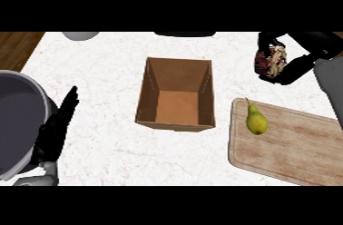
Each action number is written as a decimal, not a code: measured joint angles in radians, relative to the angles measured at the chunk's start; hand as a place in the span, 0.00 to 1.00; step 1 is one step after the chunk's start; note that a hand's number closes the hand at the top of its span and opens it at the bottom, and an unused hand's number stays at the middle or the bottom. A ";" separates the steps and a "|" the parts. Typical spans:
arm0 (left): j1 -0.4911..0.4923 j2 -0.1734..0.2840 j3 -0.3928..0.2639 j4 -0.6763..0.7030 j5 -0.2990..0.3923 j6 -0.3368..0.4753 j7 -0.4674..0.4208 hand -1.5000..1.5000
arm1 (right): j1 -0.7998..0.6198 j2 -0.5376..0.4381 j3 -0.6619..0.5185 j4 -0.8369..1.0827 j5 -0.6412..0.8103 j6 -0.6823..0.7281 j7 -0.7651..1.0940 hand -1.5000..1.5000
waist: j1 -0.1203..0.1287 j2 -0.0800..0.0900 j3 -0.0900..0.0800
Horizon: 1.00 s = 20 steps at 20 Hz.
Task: Pick the cupcake from the cutting board and place it in the cardboard box
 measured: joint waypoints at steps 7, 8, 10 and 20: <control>0.028 -0.007 -0.005 -0.038 -0.016 0.011 0.015 0.50 | -0.115 0.122 0.050 0.000 -0.016 0.020 0.113 1.00 | -0.016 -0.006 -0.001; 0.028 -0.007 -0.002 -0.031 -0.016 0.011 0.009 0.50 | -0.132 0.146 0.057 -0.004 -0.018 0.029 0.140 1.00 | -0.018 -0.006 -0.001; 0.032 -0.007 0.003 -0.035 -0.015 0.010 0.013 0.50 | -0.149 0.185 0.071 -0.022 -0.011 0.046 0.186 1.00 | -0.022 -0.007 -0.001; 0.030 -0.005 0.018 -0.016 -0.015 0.003 -0.002 0.50 | -0.181 0.399 0.169 0.004 0.098 0.006 0.336 1.00 | -0.023 -0.006 -0.001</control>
